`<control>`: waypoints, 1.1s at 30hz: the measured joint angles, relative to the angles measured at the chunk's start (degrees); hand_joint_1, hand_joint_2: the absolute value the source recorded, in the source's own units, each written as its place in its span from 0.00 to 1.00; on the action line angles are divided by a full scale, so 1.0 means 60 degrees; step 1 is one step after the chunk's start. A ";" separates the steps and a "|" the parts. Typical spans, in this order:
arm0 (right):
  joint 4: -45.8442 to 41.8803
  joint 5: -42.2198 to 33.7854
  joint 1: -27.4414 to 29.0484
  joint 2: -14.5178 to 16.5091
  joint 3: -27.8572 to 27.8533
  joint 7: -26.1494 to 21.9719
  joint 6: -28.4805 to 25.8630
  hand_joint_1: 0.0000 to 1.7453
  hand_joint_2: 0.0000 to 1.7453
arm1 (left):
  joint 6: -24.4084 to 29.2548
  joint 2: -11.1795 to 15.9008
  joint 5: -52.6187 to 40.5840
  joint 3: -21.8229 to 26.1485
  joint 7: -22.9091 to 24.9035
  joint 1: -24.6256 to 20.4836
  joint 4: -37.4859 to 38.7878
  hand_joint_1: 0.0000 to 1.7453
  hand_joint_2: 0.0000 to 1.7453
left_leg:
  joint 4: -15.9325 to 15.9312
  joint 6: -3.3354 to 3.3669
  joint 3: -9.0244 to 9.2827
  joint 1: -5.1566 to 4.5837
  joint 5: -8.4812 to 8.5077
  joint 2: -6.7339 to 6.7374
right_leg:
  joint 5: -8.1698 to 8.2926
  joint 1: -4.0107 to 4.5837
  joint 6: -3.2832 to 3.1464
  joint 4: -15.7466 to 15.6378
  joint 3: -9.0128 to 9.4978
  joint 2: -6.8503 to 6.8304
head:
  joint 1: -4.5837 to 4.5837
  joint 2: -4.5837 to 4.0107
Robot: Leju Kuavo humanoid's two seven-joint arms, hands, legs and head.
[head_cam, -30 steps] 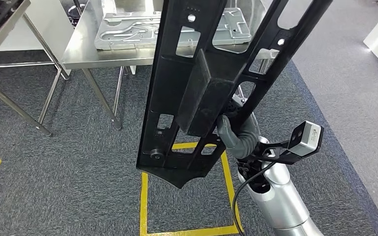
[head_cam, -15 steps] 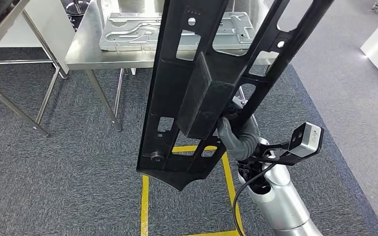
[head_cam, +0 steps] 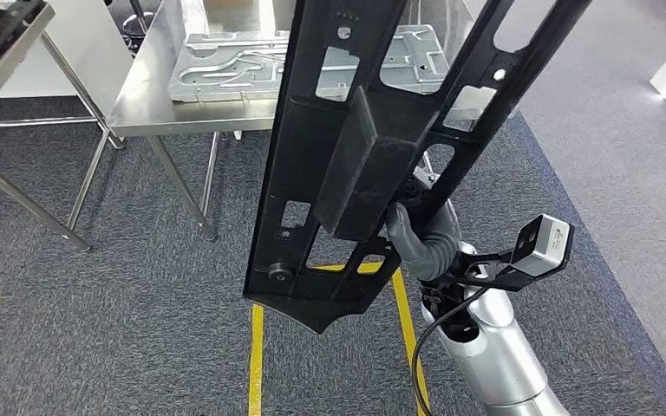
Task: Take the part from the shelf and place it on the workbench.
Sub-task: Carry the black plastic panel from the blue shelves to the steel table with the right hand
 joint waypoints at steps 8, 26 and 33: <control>-0.0003 0.0004 0.0000 0.0004 -0.0001 0.0016 0.0001 1.00 1.00 | 0.0012 0.0005 -0.0024 -0.0003 0.0007 0.0044 0.0000 0.00 1.00 | -0.2633 0.0309 0.0984 -0.0068 0.1394 -0.0010 | -0.0337 0.0026 0.0296 -0.0009 0.0463 0.0050 | 0.0001 0.0000; -0.0019 0.0031 0.0026 0.0010 -0.0053 0.0016 0.0020 1.00 1.00 | 0.0054 0.0003 -0.0016 -0.0002 0.0006 0.0104 0.0003 0.00 1.00 | -0.2405 0.0188 0.2210 -0.0069 0.0485 -0.0052 | 0.0455 0.0051 0.0078 0.0099 -0.0514 0.0046 | 0.0012 0.0000; -0.0018 0.0033 0.0012 0.0015 -0.0046 0.0020 0.0025 1.00 1.00 | 0.0053 0.0004 0.0027 0.0003 -0.0056 0.0045 0.0004 0.00 1.00 | -0.0330 0.0054 0.0256 -0.0007 -0.0202 -0.0006 | -0.0183 0.0046 -0.0032 0.0064 0.0304 0.0029 | 0.0011 0.0000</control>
